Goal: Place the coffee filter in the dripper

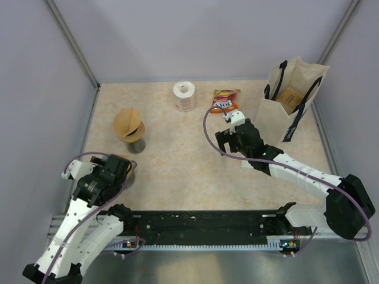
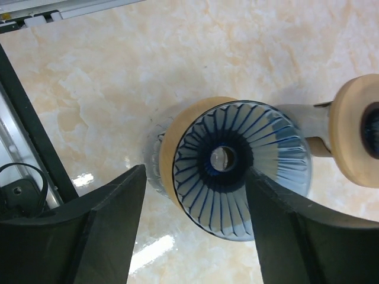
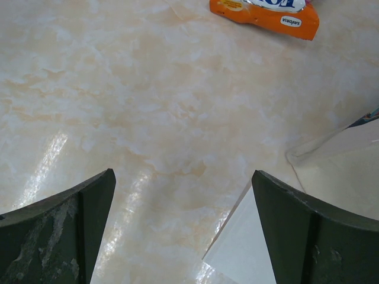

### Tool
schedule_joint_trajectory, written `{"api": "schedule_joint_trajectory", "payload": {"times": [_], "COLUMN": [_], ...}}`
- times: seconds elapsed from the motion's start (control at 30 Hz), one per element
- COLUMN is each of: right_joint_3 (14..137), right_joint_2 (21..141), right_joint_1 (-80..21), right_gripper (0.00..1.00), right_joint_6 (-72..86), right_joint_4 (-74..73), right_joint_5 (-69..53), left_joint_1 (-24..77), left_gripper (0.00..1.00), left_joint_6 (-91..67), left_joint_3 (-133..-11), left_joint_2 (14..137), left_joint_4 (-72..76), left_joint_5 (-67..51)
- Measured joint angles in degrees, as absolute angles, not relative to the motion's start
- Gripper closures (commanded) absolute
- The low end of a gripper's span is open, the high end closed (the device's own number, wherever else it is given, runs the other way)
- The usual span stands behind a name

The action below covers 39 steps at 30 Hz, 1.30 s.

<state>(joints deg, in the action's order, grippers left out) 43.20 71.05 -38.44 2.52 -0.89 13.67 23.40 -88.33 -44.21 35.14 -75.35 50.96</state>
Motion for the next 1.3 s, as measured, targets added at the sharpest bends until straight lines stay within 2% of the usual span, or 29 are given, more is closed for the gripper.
{"api": "schedule_joint_trajectory", "payload": {"times": [0.07,0.1,0.4,0.53,0.63,0.87,1.07,1.3], "right_joint_3": [43.20,43.20,43.20,43.22,43.62,45.58,42.87,37.78], "right_joint_2": [71.05,71.05,71.05,71.05,71.05,70.87,67.51,64.86], "right_joint_1": [-38.44,-38.44,-38.44,-38.44,-38.41,-37.56,-28.18,-20.36], "right_gripper": [0.01,0.01,0.01,0.01,0.01,0.01,0.02,0.08], "right_joint_6": [2.52,2.52,2.85,4.19,5.80,12.56,19.53,22.41], "right_joint_4": [-0.89,-0.89,-0.95,-2.02,-4.05,-10.59,-15.75,-19.81], "right_joint_5": [13.67,13.67,14.24,16.05,16.93,16.40,12.27,11.49], "left_joint_1": [23.40,23.40,23.40,23.40,23.40,23.40,25.15,31.92], "left_gripper": [0.07,0.03,0.01,0.01,0.01,0.01,0.01,0.01], "left_joint_6": [-87.85,-87.64,-86.19,-78.52,-68.79,-49.78,-43.31,-40.71], "left_joint_3": [-46.13,-46.98,-57.06,-60.73,-61.47,-58.00,-54.50,-52.18], "left_joint_2": [35.16,35.16,35.07,34.28,32.84,34.61,42.04,50.09], "left_joint_4": [-75.88,-76.07,-76.82,-76.64,-72.66,-52.64,-41.01,-35.27], "left_joint_5": [51.05,51.07,51.96,50.87,45.60,21.63,5.06,-0.14]}}
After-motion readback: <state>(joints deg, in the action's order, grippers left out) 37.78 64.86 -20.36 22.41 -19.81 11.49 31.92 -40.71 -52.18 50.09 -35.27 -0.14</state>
